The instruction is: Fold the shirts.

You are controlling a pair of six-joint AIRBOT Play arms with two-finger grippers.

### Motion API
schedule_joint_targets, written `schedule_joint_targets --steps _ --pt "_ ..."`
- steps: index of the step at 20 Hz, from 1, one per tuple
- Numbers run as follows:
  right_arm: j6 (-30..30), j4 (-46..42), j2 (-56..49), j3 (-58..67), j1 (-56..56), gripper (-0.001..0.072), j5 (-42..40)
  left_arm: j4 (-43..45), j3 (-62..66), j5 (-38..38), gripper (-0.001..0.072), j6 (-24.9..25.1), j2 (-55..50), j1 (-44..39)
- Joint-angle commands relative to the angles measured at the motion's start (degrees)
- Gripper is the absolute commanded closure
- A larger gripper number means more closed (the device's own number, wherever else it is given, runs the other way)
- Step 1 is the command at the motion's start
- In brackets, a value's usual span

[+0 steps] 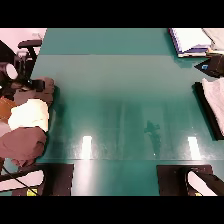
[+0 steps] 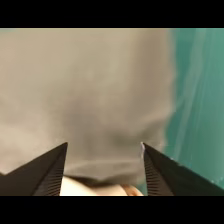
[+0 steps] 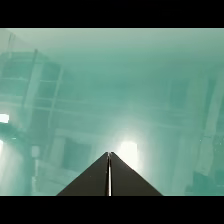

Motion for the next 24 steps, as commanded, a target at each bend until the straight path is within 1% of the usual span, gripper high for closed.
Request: schedule_joint_targets --steps 1,2,3,4,7,10,12,15,16,18,20,22,24 --pt "0.02 0.00 -0.02 -0.02 0.04 0.0697 -0.83 -0.57 -3.37 4.70 0.0169 -0.28 -4.02 1.70" --pt "0.02 0.00 -0.02 -0.02 0.02 0.0698 -1.16 -1.25 -3.23 4.98 0.0181 -0.35 -3.91 1.70" --pt "0.02 0.02 -0.02 -0.02 0.04 0.0698 -1.64 -1.22 -2.47 4.17 0.0447 -0.59 -3.76 1.70" --pt "0.02 0.13 0.00 0.00 0.04 0.0697 -1.95 -1.16 -1.01 2.75 0.0670 -0.48 -3.52 1.70" --pt "0.00 0.87 0.26 0.07 0.09 0.0697 -2.03 -1.46 5.81 -0.85 0.0680 -0.52 0.17 1.49" --pt "0.02 2.01 -0.02 4.02 0.09 0.0697 -2.01 -2.19 15.98 -3.26 0.0680 -0.02 9.40 -0.87" --pt "0.02 1.97 -0.02 8.31 0.09 0.0698 -2.56 -2.71 23.15 -5.53 0.0680 0.26 15.67 -4.98" --pt "0.02 1.88 -0.02 14.03 0.09 0.0698 -3.80 -2.71 31.43 -8.76 0.0682 3.56 21.84 -15.52" --pt "0.00 1.84 -0.02 15.63 0.09 0.0698 -3.89 -2.71 33.03 -9.94 0.0682 3.63 22.56 -19.23" --pt "0.02 1.79 -0.02 17.73 0.02 0.0697 -3.87 -2.62 34.42 -12.24 0.0682 3.63 22.34 -27.06" --pt "0.02 1.79 -0.02 19.02 0.02 0.0697 -3.65 -2.73 33.97 -14.34 0.0682 3.39 20.00 -34.93" --pt "0.00 1.79 0.04 19.34 0.02 0.0697 -3.61 -2.75 33.83 -16.55 0.0682 3.43 14.95 -42.93" --pt "0.00 1.79 0.02 19.28 0.02 0.0698 -2.60 -2.97 33.83 -17.20 0.0679 3.43 7.52 -50.42"
